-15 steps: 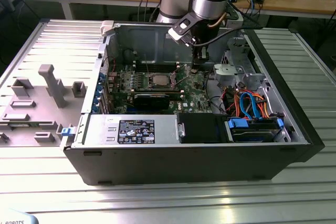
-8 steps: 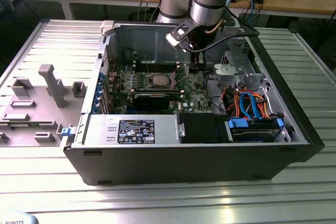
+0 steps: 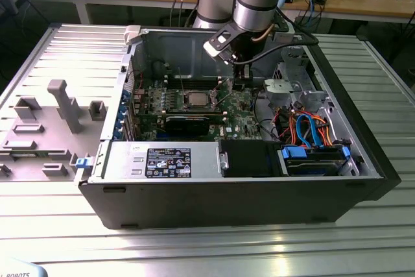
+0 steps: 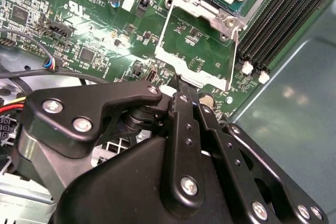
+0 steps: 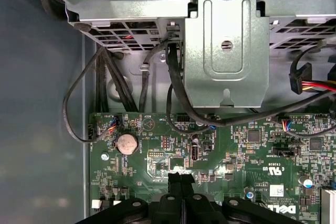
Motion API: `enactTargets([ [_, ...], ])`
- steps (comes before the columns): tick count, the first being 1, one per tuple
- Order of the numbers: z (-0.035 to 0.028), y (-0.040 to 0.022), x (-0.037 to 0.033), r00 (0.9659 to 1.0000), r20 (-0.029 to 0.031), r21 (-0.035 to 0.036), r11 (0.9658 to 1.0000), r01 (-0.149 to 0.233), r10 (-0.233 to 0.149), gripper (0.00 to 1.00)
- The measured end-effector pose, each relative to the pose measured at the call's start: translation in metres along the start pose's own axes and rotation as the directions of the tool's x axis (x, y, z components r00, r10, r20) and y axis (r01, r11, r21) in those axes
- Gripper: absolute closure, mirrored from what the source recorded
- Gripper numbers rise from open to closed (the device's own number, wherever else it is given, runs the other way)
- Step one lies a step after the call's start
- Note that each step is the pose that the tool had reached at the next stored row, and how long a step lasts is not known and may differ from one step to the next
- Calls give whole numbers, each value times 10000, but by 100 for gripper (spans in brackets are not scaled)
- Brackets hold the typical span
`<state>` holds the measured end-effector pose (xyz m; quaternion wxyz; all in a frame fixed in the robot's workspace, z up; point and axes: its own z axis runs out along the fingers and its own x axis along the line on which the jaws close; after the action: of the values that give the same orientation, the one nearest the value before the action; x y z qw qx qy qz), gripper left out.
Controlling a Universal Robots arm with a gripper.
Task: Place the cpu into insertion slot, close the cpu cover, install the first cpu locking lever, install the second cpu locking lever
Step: 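Close the cpu cover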
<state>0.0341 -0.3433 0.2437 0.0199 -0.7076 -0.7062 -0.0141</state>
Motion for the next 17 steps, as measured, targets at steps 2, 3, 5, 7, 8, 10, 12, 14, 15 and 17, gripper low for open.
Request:
enactTargets([
  [2,0,-2,0,10000,0,0,10000,-1,1,89],
  [3,0,-6,0,10000,0,0,10000,-2,2,89],
  [5,0,-15,0,10000,0,0,10000,-1,1,89],
  [7,0,-30,0,10000,0,0,10000,0,0,89],
  [8,0,-35,0,10000,1,0,10000,0,0,89],
  [10,-3,-54,0,10000,0,0,10000,1,-1,89],
  [12,-7,-78,1,10000,-5,-1,10000,0,0,89],
  [14,-14,-110,0,10000,-4,0,10000,1,-1,89],
  [15,-21,-149,1,10000,-8,0,10000,0,0,89],
  [17,-24,-174,1,10000,-9,-1,10000,0,0,89],
])
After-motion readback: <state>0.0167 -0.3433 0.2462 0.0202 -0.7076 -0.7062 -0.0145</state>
